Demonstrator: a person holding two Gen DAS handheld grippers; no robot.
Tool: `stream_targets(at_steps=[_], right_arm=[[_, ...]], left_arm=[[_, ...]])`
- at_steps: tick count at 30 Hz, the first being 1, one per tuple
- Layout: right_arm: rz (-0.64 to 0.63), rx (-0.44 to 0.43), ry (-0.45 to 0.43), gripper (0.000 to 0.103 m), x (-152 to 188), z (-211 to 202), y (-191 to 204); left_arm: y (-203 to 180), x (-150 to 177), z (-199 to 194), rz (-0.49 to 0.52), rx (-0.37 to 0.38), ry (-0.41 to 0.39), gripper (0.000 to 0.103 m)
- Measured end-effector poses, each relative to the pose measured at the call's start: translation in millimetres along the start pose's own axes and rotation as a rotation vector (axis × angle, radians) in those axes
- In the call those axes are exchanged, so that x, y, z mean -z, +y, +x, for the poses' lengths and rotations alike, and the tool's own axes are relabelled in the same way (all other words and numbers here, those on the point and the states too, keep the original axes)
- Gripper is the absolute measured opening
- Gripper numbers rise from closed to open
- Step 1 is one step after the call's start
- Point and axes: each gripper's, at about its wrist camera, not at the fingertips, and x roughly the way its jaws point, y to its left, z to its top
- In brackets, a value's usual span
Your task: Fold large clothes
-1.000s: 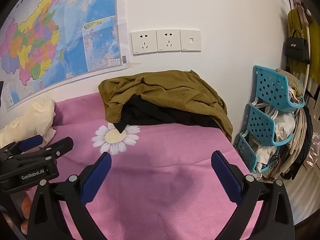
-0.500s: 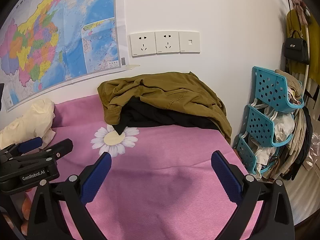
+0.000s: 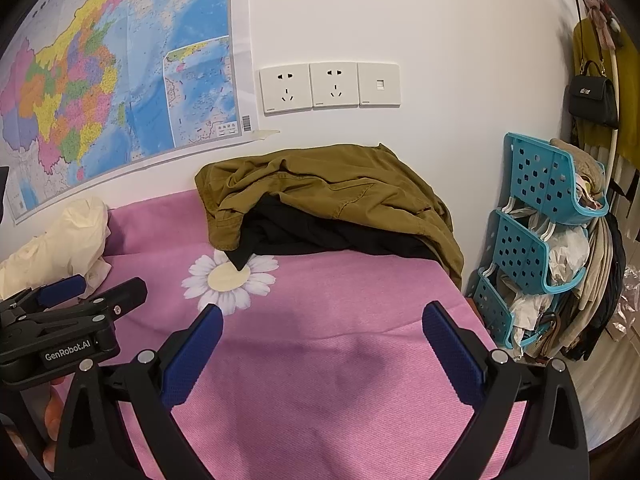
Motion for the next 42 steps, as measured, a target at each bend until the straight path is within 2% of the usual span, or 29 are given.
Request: stream_targets(at_steps=[42], right_arm=[[-0.005, -0.010, 0.007, 0.097, -4.7, 5.8, 1.0]], left_arm=[[-4.0, -1.8, 4.7, -0.008, 0.007, 0.011, 0.098]])
